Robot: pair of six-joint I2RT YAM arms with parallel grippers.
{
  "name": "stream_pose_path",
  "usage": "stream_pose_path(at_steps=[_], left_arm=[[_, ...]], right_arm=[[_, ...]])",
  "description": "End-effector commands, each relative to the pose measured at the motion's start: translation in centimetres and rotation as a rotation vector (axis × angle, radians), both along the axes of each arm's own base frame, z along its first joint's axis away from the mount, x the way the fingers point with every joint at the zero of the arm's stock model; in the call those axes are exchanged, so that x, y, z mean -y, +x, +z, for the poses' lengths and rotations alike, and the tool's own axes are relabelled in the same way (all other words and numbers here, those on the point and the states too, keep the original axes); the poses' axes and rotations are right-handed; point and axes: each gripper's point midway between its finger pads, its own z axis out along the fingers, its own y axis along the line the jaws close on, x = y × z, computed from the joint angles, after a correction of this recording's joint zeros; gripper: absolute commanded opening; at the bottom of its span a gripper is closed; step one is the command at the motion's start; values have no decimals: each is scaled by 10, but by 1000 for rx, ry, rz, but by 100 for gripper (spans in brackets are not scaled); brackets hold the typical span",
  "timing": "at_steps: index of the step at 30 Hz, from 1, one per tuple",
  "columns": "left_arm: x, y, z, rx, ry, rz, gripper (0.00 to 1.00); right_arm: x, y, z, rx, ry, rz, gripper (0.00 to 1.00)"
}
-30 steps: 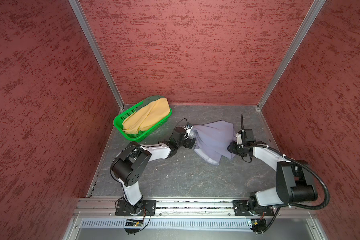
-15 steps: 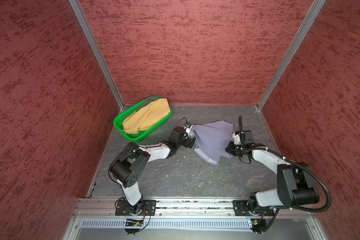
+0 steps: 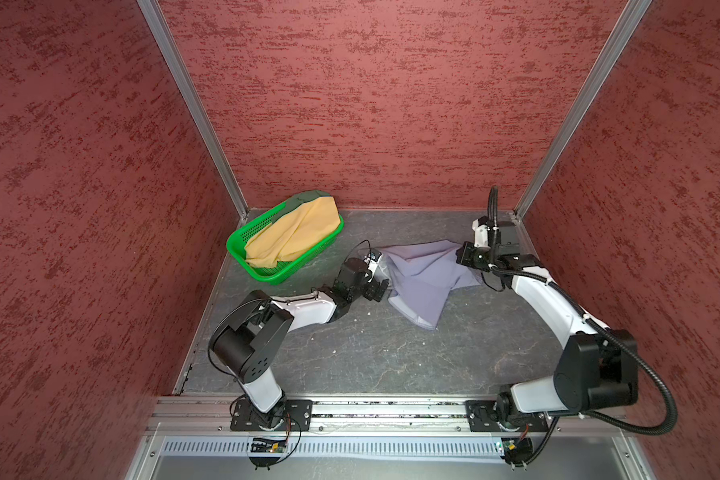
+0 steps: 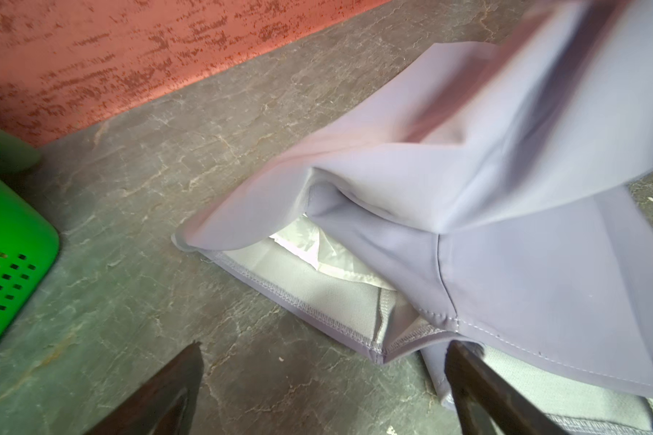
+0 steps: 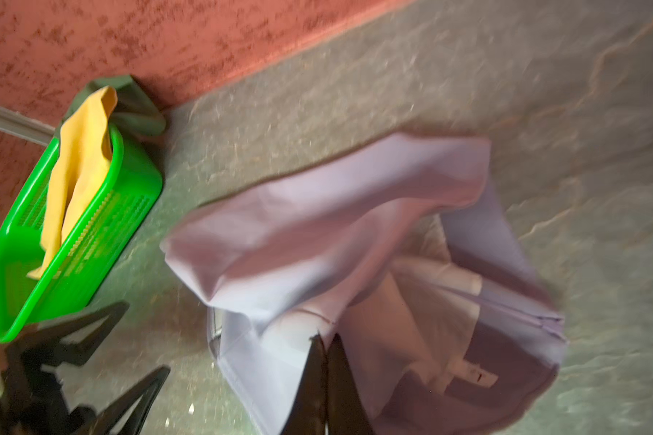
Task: Fold and stack skirts
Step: Flatten out the skirt at the center of the table.
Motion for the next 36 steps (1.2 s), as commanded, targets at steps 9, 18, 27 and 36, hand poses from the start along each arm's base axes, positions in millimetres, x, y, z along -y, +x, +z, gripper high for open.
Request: stream_pose_path(at_steps=[9, 18, 27, 36], left_arm=[[22, -7, 6, 110, 101, -95, 100], [47, -13, -13, 41, 132, -162, 100], [71, -23, -23, -231, -2, -222, 98], [70, -25, -52, -366, 14, -156, 90]], right_arm=[[28, 42, -32, -80, -155, -73, 0], [31, 48, -28, -55, -149, -80, 0], [33, 47, -24, -41, -156, -82, 0], [35, 48, -13, -14, -161, -87, 0]])
